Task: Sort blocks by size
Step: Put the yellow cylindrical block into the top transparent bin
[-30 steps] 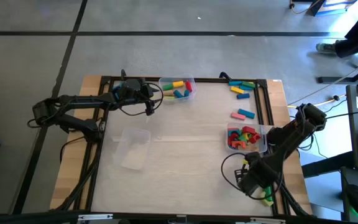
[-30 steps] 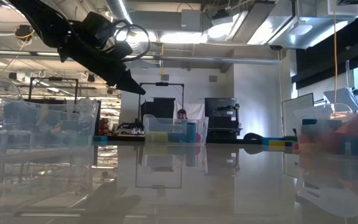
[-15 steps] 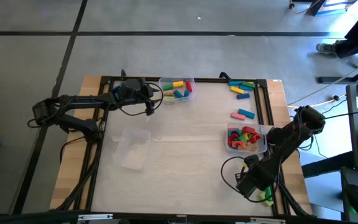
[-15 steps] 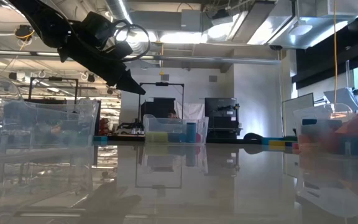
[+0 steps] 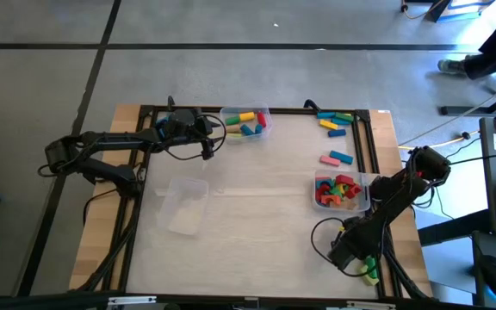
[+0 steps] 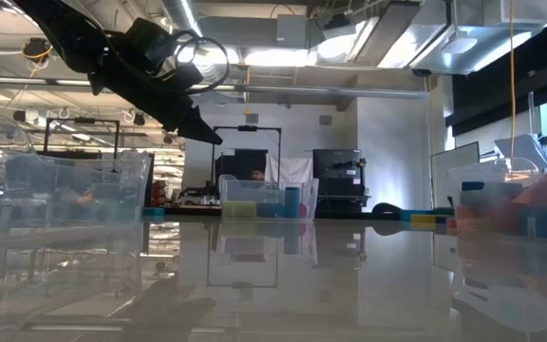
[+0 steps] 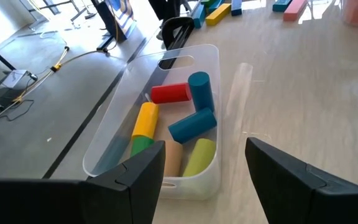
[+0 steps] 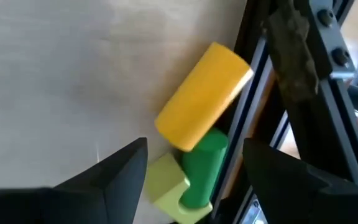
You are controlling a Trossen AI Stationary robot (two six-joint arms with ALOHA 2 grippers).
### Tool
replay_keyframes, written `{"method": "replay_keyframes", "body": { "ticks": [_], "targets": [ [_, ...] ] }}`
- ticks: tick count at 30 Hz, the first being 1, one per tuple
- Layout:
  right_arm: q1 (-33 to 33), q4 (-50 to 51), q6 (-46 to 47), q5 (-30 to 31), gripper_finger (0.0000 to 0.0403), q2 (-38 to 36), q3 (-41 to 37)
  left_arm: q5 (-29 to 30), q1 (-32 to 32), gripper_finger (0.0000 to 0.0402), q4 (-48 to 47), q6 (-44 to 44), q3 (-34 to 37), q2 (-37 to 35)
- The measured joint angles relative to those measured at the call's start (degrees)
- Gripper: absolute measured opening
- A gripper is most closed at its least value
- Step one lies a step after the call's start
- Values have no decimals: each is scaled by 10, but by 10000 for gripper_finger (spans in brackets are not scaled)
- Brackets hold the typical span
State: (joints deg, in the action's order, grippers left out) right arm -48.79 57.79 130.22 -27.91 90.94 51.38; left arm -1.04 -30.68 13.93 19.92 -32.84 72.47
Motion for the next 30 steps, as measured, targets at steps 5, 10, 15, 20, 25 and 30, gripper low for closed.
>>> {"method": "replay_keyframes", "body": {
  "ticks": [5, 10, 15, 20, 25, 30],
  "targets": [
    [0, -28, 11, 10, 264, 0, -22, 0, 0, 218, 0, 0, 0, 0],
    [0, -76, 32, 3, 264, 0, -53, 0, 0, 218, 0, 0, 0, 0],
    [1, -97, 30, 11, 264, -1, -71, 0, 0, 218, 0, 0, 0, 0],
    [0, -98, 12, 40, 264, -2, -70, 0, 0, 218, 0, 0, 0, 0],
    [0, -98, 9, 71, 264, -2, -70, 0, 0, 218, 0, 0, 0, 0],
    [0, -97, 9, 100, 264, -2, -71, 0, 0, 218, 0, 0, 0, 0]
  ]
}}
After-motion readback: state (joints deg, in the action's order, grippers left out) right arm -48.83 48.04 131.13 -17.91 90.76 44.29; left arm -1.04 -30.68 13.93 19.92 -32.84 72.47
